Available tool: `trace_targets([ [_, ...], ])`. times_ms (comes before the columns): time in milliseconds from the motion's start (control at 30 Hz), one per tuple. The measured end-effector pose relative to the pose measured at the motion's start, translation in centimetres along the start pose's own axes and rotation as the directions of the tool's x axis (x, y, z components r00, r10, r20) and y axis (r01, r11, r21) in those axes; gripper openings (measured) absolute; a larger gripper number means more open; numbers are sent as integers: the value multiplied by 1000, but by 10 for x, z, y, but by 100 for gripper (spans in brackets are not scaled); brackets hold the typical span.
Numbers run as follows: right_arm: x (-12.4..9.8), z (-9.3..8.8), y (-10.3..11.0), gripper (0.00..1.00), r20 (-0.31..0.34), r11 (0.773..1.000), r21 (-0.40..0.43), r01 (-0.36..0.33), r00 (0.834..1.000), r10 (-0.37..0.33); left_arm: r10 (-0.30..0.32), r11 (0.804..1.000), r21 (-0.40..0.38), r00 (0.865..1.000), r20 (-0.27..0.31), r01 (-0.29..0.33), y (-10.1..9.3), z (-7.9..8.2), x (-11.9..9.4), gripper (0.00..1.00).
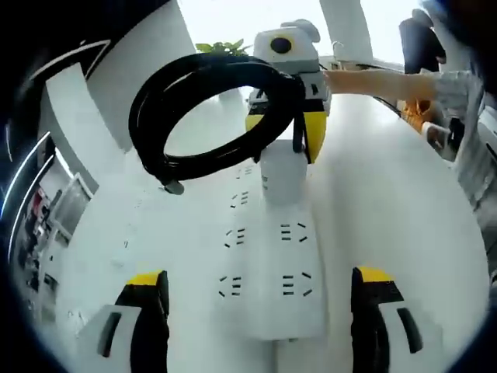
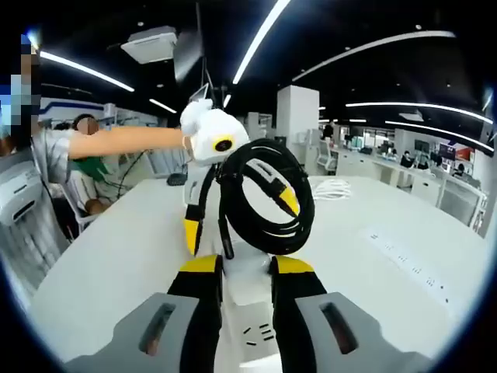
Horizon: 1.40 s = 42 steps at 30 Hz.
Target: Straighten the power strip on the desk, plug the charger into it
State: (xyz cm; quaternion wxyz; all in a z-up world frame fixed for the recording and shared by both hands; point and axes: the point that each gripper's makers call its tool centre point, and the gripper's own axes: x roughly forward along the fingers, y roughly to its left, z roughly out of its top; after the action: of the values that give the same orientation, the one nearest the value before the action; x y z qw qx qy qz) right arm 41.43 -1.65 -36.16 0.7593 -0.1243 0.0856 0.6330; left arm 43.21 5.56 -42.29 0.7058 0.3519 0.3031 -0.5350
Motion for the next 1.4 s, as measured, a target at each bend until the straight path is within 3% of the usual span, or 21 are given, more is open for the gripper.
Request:
trace_targets([
  [67, 0, 0, 0, 22, -4, 1000, -1, 0, 1000, 0, -14, 1000, -15, 1000, -25, 13, 3, 4, 0, 86],
  [100, 0, 0, 0, 22, -5, 1000, -1, 1, 1000, -1, -22, 1000, -22, 999, -48, 21, 4, 5, 0, 85],
  [167, 0, 0, -1, 22, -8, 1000, -3, 2, 1000, -2, -33, 999, -34, 997, -76, 30, 6, 8, 2, 91],
  [200, 0, 0, -2, 22, -11, 1000, -4, 4, 1000, -4, -67, 996, -58, 992, -109, 61, 0, 6, 1, 93],
  [267, -1, 1, -3, 22, -13, 1000, -6, 5, 1000, -5, -73, 997, -51, 982, -171, 65, 0, 2, 0, 92],
  [400, -1, 1, -2, 22, -15, 1000, -5, 5, 1000, -5, -93, 994, -81, 967, -235, 76, -11, -5, -1, 95],
  [467, -1, 1, -3, 22, -14, 1000, -4, 5, 1000, -5, -137, 985, -135, 962, -238, 107, -22, -6, 1, 99],
  [700, -1, 1, -4, 22, -17, 1000, -1, 10, 1000, -10, -115, 987, -141, 952, -285, 77, -19, -13, -6, 92],
  [800, -2, 1, -2, 22, -10, 1000, -1, 10, 1000, -10, -119, 985, -155, 951, -285, 77, -19, -16, -6, 93],
  [900, -2, 1, -1, 22, 1, 1000, 4, 14, 1000, -14, -112, 979, -195, 959, -262, 61, -15, -22, -5, 92],
  [1100, -2, 1, -2, 22, 30, 1000, 25, 14, 999, -14, -105, 989, -135, 923, -370, 58, -17, -44, -6, 92],
  [1267, -2, 1, -2, 22, 44, 999, 33, 19, 999, -20, -115, 989, -127, 920, -375, 71, -15, -39, -2, 90],
  [1400, -2, 1, -2, 22, 43, 999, 36, 20, 999, -21, -139, 988, -117, 914, -381, 101, -13, -38, -3, 80],
])
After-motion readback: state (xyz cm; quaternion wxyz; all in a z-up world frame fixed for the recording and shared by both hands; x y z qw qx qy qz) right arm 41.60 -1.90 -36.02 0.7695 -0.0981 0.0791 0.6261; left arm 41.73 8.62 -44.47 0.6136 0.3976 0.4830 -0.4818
